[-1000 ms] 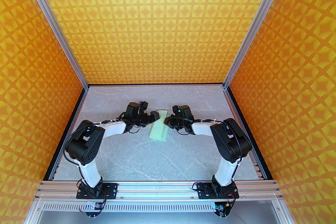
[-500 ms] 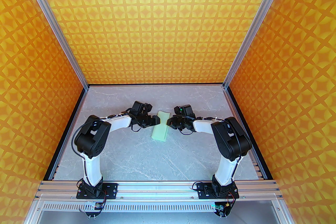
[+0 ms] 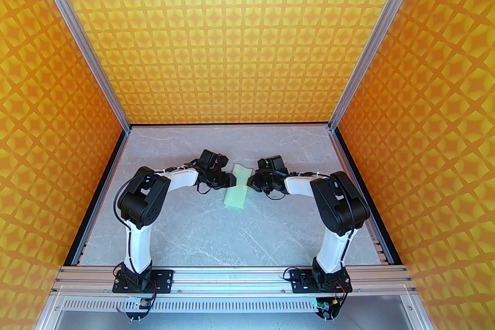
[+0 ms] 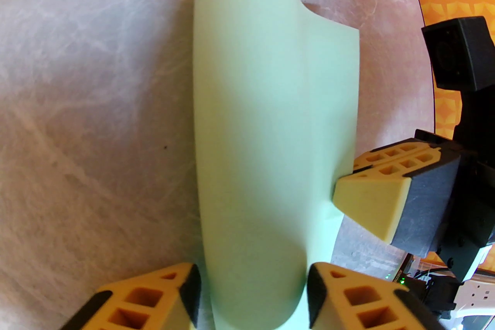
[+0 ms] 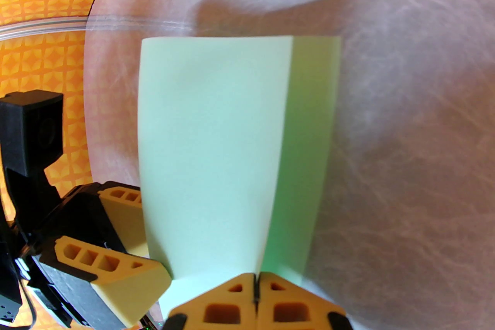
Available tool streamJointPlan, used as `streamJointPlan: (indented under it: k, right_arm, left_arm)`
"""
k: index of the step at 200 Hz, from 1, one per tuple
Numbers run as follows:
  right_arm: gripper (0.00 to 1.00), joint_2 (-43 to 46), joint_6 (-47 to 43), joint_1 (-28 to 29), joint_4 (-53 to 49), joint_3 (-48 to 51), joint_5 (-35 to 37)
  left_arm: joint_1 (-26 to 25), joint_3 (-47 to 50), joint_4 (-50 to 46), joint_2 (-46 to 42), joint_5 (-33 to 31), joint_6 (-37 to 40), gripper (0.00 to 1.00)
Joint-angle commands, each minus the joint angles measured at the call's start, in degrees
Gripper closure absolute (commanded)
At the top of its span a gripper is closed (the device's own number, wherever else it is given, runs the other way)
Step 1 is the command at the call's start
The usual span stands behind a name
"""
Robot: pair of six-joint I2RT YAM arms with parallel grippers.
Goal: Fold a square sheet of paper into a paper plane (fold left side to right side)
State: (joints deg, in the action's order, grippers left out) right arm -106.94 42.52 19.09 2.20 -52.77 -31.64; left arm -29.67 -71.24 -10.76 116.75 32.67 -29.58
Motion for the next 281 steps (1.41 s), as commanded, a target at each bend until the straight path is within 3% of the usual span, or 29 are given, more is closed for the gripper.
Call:
streamJointPlan:
  k: [1, 19, 39, 84, 115, 188, 281]
  right_arm:
    - [1.00, -1.20, -1.48, -0.28, -1.61, -0.14, 1.49]
    - [1.00, -1.26, -1.57, -0.28, -1.66, -0.07, 1.40]
    - [0.90, -0.99, -1.65, -0.24, -1.59, -0.01, 1.36]
    - [0.77, 1.30, -2.57, -0.28, -3.31, 0.02, 2.84]
    - [0.62, 4.04, -3.41, -0.35, -5.87, 0.02, 5.93]
    - [0.62, 9.74, -3.26, -0.53, -6.79, 2.08, 11.59]
    - [0.62, 9.64, -2.47, -0.61, -5.92, 2.57, 11.77]
  left_arm:
    - [-0.91, -1.42, -2.57, 1.45, -0.84, 1.55, 0.52]
    - [-1.39, -1.67, -3.16, 1.86, -1.71, 2.12, 0.54]
    - [-2.26, -2.70, -5.08, 2.58, -3.77, 2.95, 0.60]
    - [-3.36, -3.36, -7.22, 3.91, -6.95, 2.94, 0.60]
    - [-4.21, -4.02, -7.81, 4.95, -8.40, 1.52, 0.59]
    - [-4.00, -4.56, -7.52, 5.55, -10.08, -2.72, 0.60]
    - [-2.67, -5.64, -9.23, 5.67, -9.64, -3.62, 0.61]
